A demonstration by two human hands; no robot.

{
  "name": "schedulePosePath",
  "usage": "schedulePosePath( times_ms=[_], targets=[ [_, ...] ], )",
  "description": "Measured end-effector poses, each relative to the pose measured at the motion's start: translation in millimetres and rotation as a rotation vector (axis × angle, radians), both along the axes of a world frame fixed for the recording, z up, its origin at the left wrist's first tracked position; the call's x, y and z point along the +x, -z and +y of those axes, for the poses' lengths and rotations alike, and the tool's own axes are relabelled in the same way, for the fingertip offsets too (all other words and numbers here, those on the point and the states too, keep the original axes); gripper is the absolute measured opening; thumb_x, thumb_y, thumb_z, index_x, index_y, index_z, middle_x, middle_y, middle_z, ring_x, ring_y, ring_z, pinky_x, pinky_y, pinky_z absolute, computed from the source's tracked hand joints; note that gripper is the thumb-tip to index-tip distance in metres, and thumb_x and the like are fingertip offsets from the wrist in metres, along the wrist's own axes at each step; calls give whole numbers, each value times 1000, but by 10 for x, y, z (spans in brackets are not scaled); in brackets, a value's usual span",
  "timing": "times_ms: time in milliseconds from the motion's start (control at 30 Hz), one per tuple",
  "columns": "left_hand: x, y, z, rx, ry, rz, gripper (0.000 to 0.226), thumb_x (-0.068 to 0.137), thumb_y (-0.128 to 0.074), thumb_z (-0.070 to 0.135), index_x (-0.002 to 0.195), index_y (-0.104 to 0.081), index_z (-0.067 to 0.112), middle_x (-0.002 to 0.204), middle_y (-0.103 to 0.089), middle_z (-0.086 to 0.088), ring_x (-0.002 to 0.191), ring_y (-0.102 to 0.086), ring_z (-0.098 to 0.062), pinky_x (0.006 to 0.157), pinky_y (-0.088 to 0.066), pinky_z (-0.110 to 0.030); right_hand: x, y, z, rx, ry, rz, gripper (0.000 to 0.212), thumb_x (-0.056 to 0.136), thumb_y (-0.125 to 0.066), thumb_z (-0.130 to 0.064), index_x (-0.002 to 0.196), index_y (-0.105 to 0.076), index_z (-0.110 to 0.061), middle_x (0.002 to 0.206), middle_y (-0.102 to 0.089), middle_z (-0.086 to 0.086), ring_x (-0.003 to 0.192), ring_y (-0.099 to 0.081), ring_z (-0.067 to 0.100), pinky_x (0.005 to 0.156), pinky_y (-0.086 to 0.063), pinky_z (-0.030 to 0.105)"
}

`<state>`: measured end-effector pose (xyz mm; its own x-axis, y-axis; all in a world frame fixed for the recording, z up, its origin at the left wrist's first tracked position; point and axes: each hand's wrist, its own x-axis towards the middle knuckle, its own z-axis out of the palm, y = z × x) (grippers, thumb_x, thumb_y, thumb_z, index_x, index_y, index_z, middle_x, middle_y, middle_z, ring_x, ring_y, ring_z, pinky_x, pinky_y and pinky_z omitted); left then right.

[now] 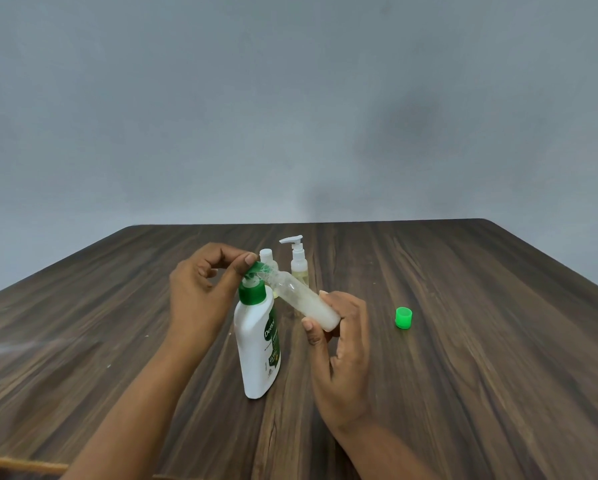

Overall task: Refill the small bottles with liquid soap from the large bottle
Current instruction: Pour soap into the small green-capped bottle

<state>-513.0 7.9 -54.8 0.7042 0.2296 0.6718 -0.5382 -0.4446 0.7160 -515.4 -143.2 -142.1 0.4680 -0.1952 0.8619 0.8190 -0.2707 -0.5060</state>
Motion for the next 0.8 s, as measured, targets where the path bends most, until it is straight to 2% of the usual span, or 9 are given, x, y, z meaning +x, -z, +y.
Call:
schedulePosePath(
  times_ms=[167,267,367,433,533,633,700,800],
  targets=[
    [-6,37,-34,3,-20,-30,10,80,-69,33,74,-69,25,75,-70,9,75,-66,-13,79,-53,-47,-7,1,-11,17,3,7,26,92,-52,-17,117,-49,-23,110,-46,-6,99,-51,6,77,-43,10],
    [-41,24,-37,23,-38,-46,9,81,-70,33,75,-69,27,78,-70,12,76,-64,-7,78,-50,-34,-11,-4,-5,13,-11,1,26,91,-52,-16,116,-49,-21,109,-47,-5,98,-51,5,76,-42,9],
    [-17,-93,-52,75,-55,-1,9,82,-69,25,73,-69,25,76,-71,13,75,-61,3,75,-41,-15,-3,-3,-7,10,-5,-10,25,91,-54,-16,115,-49,-19,107,-48,0,97,-51,6,75,-42,9],
    [4,-159,-58,116,-59,34,8,82,-69,23,75,-70,21,75,-70,13,75,-60,5,75,-38,-10,5,-5,-12,10,3,-11,24,91,-54,-18,115,-50,-18,107,-49,3,97,-51,6,76,-42,8],
    [6,-119,-43,115,-54,27,10,83,-69,23,74,-70,19,73,-70,12,74,-61,3,78,-41,-17,5,-12,-10,3,13,-12,24,91,-54,-19,114,-50,-16,107,-50,4,99,-50,4,77,-42,6],
    [1,-31,-25,60,-26,33,14,80,-67,32,73,-68,20,75,-70,9,74,-63,-4,75,-46,-24,9,-11,-16,6,21,-17,25,91,-53,-16,115,-49,-19,109,-47,-2,100,-50,4,78,-42,9],
    [-5,-6,-22,50,-28,24,17,79,-65,34,74,-69,18,75,-70,6,75,-64,-6,72,-46,-17,1,-7,-13,14,24,-13,25,91,-52,-15,115,-49,-20,109,-46,-5,100,-50,5,78,-42,10],
    [-29,10,-47,62,-58,-21,13,82,-67,27,74,-68,16,76,-69,4,74,-62,-3,67,-42,-6,-7,-5,-7,17,29,-6,25,91,-52,-15,115,-50,-19,110,-46,-5,100,-49,3,79,-42,10]
  ],
)
